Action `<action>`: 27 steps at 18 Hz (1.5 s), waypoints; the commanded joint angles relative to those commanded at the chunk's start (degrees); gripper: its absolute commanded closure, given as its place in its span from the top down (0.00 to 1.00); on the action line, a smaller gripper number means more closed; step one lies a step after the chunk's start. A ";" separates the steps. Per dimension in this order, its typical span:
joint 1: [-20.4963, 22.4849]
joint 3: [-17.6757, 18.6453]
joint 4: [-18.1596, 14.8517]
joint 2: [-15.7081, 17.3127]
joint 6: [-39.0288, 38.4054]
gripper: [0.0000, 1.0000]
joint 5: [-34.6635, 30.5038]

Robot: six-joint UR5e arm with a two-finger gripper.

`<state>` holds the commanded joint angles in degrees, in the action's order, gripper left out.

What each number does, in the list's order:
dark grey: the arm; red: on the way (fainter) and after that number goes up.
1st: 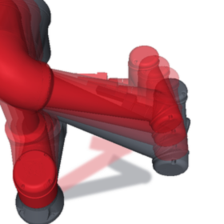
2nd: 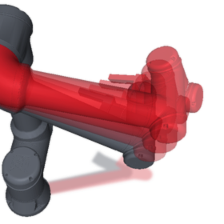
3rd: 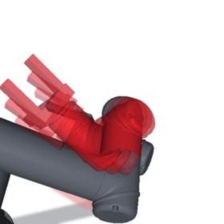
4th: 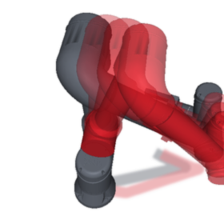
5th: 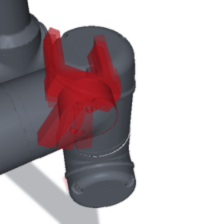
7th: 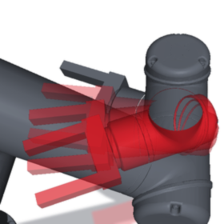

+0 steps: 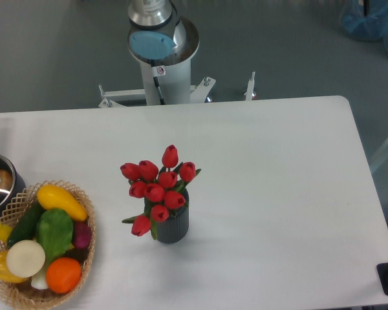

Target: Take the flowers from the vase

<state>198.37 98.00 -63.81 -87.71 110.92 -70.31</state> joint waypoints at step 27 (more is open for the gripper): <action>-4.13 4.48 0.35 0.79 -2.29 1.00 0.53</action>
<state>194.24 102.47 -63.46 -86.93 108.63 -69.78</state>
